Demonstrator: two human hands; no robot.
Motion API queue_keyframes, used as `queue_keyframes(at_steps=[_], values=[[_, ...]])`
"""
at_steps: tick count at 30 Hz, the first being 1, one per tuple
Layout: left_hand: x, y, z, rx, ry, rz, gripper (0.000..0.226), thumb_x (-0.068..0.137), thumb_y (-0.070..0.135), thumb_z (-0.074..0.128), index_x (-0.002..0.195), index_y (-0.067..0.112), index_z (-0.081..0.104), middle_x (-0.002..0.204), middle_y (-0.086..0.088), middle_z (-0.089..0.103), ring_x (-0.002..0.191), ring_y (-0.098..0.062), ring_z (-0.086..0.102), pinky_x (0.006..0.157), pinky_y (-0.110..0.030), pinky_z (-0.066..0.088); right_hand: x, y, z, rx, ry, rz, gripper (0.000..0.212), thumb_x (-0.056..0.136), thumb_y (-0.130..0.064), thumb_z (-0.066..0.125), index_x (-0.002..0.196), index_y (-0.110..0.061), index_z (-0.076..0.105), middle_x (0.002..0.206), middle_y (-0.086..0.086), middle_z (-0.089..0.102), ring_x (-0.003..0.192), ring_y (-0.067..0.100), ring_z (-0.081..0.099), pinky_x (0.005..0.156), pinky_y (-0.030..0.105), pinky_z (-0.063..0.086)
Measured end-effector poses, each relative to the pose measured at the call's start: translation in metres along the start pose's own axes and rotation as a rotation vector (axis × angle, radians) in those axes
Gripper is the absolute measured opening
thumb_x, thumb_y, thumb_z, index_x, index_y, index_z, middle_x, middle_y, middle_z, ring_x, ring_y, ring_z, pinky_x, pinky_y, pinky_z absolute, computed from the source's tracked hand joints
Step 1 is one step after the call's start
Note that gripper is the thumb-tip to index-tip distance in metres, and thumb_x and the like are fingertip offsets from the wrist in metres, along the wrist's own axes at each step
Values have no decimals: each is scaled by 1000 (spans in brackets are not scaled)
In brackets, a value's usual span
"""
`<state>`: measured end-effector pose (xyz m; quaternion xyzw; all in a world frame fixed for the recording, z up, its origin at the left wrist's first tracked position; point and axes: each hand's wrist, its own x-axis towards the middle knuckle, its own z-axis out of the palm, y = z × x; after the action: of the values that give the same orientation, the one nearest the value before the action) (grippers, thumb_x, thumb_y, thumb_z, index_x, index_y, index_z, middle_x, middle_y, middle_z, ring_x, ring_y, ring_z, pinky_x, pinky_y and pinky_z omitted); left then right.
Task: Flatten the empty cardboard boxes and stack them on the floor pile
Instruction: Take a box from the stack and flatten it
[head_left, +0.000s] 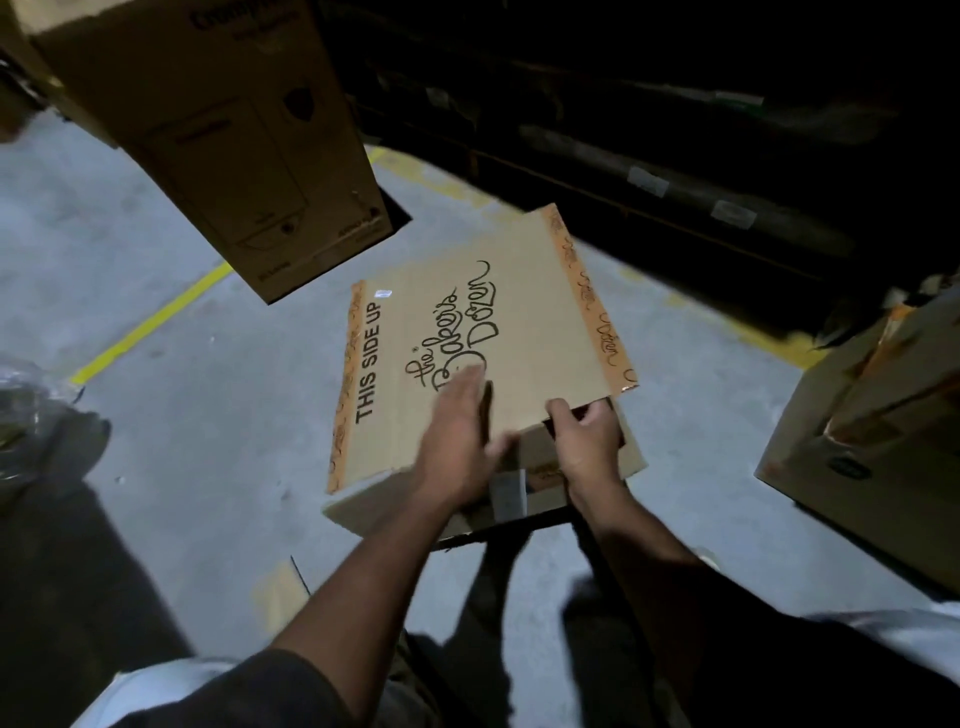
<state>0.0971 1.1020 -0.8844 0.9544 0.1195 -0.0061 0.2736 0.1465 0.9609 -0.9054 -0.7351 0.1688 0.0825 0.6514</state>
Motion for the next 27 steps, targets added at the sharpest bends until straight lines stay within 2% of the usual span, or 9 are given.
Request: queue_keyframes(at_steps=[3,5,8,12,16,19,22,24,27], values=[[-7,13,17,5,-35,126,80,93,37,65,158,16,25,167,-6,20,154,-21,14,125,-43,14,-2,-5,7,-131,-130,-51,30,77,-37,63,92,-11,67,88,-4,73,83,17,68,77,32,52],[-5,15,16,-33,59,99,78,93,32,64,158,14,26,166,-8,21,154,-22,16,125,-40,16,-4,-11,4,-283,-229,-149,41,74,-47,54,91,-12,67,89,-3,72,86,18,66,81,37,54],[-1,23,8,-88,182,-18,78,91,17,60,158,9,21,164,-14,22,153,-26,15,126,-34,12,-12,-25,5,-501,-390,-319,32,79,-42,41,86,-17,59,101,3,59,96,22,55,90,40,47],[-2,31,-6,-189,383,-175,69,96,19,56,156,4,26,161,-13,32,150,-25,27,122,-31,19,-9,-43,17,-317,-524,-410,46,83,-35,31,106,-16,66,115,3,61,110,18,54,99,38,44],[-9,23,-20,-208,473,-345,60,95,19,58,152,8,41,151,-10,49,138,-27,47,114,-40,37,19,-36,18,-336,-455,-257,45,95,-12,44,134,-27,60,135,-9,59,125,8,53,108,28,41],[-17,18,-24,-224,491,-388,58,83,6,59,140,10,55,129,-13,66,114,-33,62,99,-38,44,29,-15,16,-609,-652,-215,69,88,-2,57,151,-25,40,151,1,47,139,18,45,114,38,39],[-17,15,-26,-188,426,-361,41,83,5,60,123,9,63,97,-13,70,86,-31,63,80,-39,47,15,8,15,-835,-791,-228,94,83,-16,72,159,-26,18,162,-1,27,148,22,24,120,39,27],[-14,14,-26,-198,455,-316,18,95,17,60,109,7,65,85,-1,62,77,-22,58,73,-37,50,6,19,16,-875,-823,-266,109,78,-21,78,160,-26,7,165,-6,14,151,18,11,122,39,22],[-15,9,-24,-303,562,-286,29,101,31,58,102,4,68,87,0,60,78,-19,57,74,-43,57,13,17,18,-772,-885,-200,125,68,-35,86,159,-33,2,166,-11,5,152,12,3,124,43,17]])
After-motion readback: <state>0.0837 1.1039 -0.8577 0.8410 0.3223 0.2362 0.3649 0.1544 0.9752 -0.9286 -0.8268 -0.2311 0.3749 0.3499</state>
